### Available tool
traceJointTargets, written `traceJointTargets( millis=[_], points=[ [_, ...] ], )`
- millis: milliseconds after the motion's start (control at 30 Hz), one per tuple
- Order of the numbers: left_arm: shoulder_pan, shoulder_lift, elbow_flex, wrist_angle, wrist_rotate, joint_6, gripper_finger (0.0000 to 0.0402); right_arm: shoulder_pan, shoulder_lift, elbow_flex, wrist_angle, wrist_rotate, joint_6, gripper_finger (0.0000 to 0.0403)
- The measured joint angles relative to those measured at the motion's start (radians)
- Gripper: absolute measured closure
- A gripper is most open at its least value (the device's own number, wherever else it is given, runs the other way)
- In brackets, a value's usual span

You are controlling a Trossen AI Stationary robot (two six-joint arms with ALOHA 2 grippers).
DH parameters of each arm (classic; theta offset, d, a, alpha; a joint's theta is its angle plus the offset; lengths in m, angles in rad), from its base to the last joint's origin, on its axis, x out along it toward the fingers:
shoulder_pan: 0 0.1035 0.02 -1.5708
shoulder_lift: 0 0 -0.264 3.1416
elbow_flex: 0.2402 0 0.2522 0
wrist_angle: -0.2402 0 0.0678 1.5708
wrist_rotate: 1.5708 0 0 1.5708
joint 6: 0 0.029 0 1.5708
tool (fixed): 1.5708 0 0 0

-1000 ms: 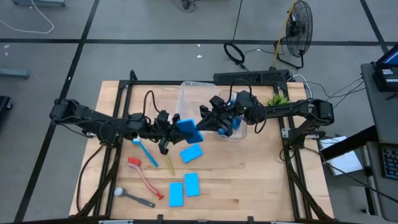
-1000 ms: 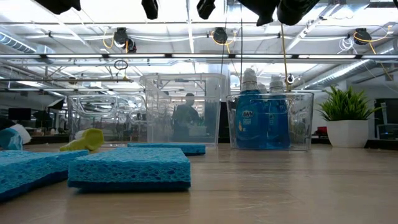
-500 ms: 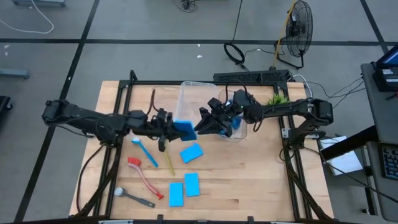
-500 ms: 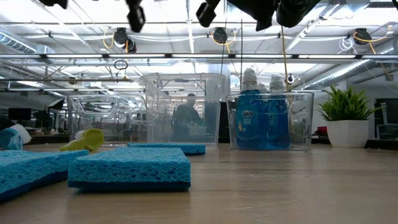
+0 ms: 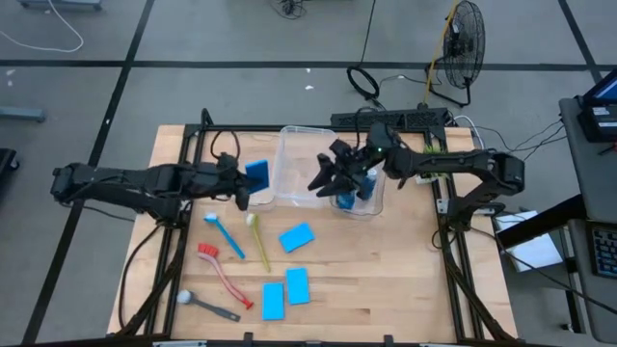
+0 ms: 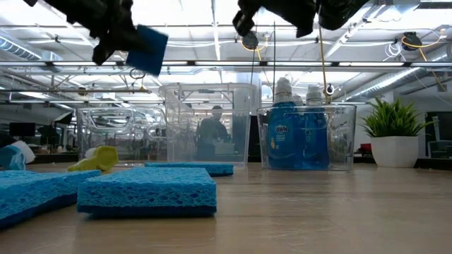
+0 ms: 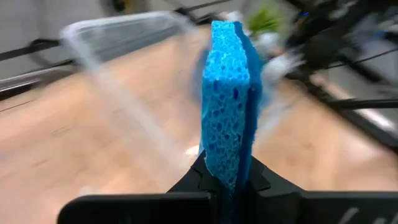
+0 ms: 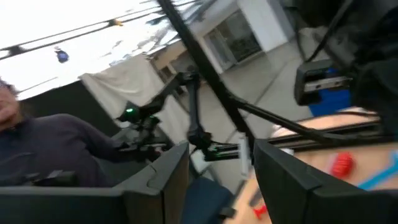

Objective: Pick & Place Kitchen Sink Supplies
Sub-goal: Put the blue sponge into the left transparent bin

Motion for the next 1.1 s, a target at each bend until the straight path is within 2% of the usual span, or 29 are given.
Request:
traceJointTargets(
  millis=[167, 233, 367, 567, 667, 767, 967, 1100],
  points=[
    [0.096, 0.008, 0.0, -0.104, 0.002, -0.002, 0.0392, -0.039, -0.097, 0.001, -0.255, 0.009, -0.133, 0.0251],
    [0.14, 0.017, 0.0, -0.132, 0.007, -0.002, 0.0392, -0.047, -0.14, 0.001, -0.38, 0.046, -0.188, 0.0254],
    [0.234, 0.044, -0.001, -0.144, 0.03, -0.005, 0.0392, -0.052, -0.248, 0.001, -0.619, 0.18, -0.307, 0.0259],
    [0.379, 0.122, -0.001, -0.145, 0.186, -0.03, 0.0393, -0.029, -0.397, 0.001, -0.903, 0.459, -0.412, 0.0261],
    [0.436, 0.183, 0.014, -0.154, 0.237, -0.049, 0.0393, -0.016, -0.452, 0.001, -0.976, 0.56, -0.425, 0.0261],
    [0.485, 0.249, 0.059, -0.176, 0.27, -0.042, 0.0393, -0.009, -0.491, 0.001, -1.023, 0.614, -0.425, 0.0261],
    [0.56, 0.4, 0.188, -0.255, 0.3, -0.021, 0.0393, -0.008, -0.53, 0.001, -1.054, 0.637, -0.424, 0.0261],
    [0.595, 0.5, 0.266, -0.376, 0.3, -0.017, 0.0393, -0.008, -0.537, 0.001, -1.082, 0.638, -0.423, 0.0261]
  ],
)
